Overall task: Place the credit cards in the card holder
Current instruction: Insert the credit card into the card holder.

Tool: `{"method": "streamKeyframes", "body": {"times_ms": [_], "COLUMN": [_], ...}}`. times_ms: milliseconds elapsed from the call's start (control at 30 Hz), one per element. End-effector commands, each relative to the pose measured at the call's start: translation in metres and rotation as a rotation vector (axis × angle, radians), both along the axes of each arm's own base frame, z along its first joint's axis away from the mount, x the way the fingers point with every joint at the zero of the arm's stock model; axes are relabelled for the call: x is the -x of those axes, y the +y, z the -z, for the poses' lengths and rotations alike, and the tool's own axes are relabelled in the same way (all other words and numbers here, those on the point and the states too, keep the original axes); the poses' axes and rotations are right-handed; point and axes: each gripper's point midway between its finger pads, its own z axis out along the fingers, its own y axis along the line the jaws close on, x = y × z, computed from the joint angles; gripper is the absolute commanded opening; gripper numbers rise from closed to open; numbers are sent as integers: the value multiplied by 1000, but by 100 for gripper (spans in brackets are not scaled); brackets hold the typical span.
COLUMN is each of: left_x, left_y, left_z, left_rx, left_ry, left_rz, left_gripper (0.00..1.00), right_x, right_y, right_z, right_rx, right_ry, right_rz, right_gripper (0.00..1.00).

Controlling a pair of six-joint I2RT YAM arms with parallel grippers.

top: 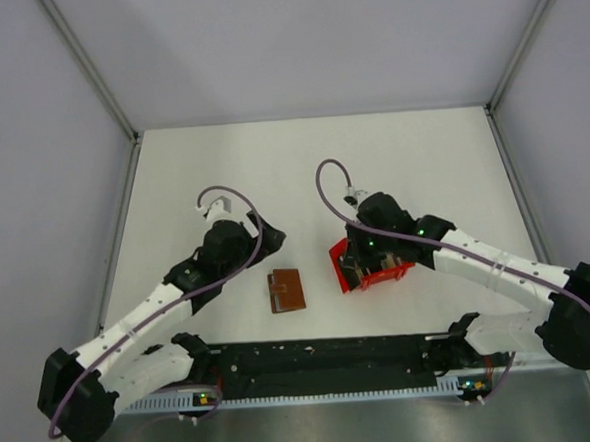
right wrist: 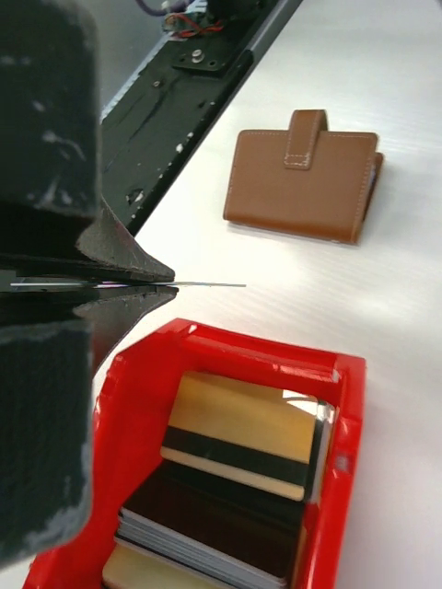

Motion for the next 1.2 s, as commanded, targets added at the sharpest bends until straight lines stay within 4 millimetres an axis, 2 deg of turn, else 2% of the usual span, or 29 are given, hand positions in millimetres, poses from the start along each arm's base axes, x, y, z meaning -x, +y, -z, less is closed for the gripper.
{"method": "streamKeyframes", "body": {"times_ms": [0,133,300,433,600,767,900,1167], "left_x": [28,45,54,61,70,70,69,68], "left_y": [55,72,89,110,134,137,136,126], "left_z": [41,64,73,82,96,102,101,105], "left_rx": [-134,-126,-127,-150,-156,-98,-85,-43], "left_ry": [116,175,217,281,358,376,372,368], "left_rz": [-57,-76,-135,-216,-299,-317,-317,-271], "left_gripper": [95,95,95,98,98,98,98,98], "right_x": [-3,-3,-1,2,3,5,-3,-7], "right_y": [32,66,115,157,195,213,212,222], "right_z": [-14,-23,-35,-26,-23,-10,6,25], "right_rx": [-38,-67,-91,-85,-78,-34,20,65], "right_ry": [-40,-80,-114,-94,-92,-86,-104,-106], "right_rz": [9,25,-9,-53,-65,-59,-23,-30], "right_gripper": [0,0,0,0,0,0,0,0]}}
